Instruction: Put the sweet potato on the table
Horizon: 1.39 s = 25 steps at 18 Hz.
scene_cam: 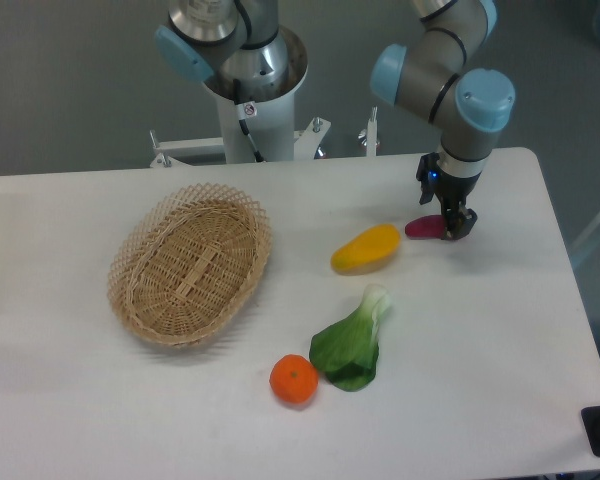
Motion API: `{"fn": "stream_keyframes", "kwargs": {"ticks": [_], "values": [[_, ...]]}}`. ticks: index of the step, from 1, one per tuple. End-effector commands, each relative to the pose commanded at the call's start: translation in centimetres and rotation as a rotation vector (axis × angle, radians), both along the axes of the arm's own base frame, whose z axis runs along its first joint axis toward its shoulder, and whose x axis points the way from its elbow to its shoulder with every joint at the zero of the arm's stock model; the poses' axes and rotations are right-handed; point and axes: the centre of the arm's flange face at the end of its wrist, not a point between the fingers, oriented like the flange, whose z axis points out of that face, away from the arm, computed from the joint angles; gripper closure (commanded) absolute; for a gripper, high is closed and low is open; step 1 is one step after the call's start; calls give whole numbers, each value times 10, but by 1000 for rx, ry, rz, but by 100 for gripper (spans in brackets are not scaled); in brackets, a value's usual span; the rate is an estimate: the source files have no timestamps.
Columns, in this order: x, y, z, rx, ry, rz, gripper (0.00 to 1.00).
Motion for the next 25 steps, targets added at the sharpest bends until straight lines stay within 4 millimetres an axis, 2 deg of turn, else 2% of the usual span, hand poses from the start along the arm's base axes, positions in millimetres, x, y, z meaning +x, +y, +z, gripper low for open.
{"fn": "stream_keyframes", "kwargs": {"ticks": [5, 11, 16, 19, 25], "values": [[-29, 18, 41, 78, -11, 99, 0], [-84, 38, 75, 82, -21, 202, 0], [-118, 63, 87, 72, -44, 275, 0], [-138, 70, 93, 58, -36, 307, 0], [-161, 85, 92, 37, -2, 338, 0]]}}
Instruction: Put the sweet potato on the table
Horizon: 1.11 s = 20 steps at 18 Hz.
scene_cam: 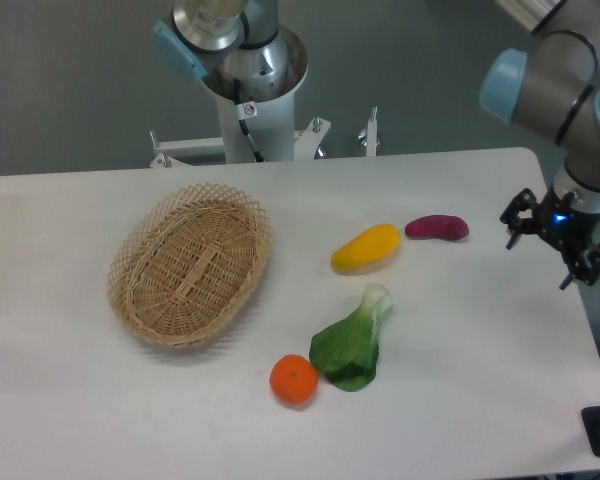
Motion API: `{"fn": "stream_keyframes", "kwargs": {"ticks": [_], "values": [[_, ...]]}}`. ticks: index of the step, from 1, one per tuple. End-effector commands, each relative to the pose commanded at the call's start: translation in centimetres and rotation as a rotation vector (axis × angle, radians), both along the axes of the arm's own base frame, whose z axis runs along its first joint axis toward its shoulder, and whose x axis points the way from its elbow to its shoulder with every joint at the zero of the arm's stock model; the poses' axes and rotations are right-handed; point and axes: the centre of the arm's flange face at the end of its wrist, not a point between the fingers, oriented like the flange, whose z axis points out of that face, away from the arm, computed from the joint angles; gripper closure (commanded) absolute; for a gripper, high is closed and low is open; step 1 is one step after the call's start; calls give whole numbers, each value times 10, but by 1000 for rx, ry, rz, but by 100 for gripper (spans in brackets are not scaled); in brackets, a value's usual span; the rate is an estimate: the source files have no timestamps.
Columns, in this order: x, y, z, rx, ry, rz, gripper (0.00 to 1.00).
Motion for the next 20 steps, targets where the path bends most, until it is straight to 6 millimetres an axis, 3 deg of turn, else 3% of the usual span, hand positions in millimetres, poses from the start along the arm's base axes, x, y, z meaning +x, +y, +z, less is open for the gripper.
{"fn": "stream_keyframes", "kwargs": {"ticks": [6, 15, 20], "values": [[-18, 25, 9, -67, -8, 48, 0], [0, 57, 3, -104, 1, 36, 0], [5, 56, -4, -105, -14, 34, 0]]}}
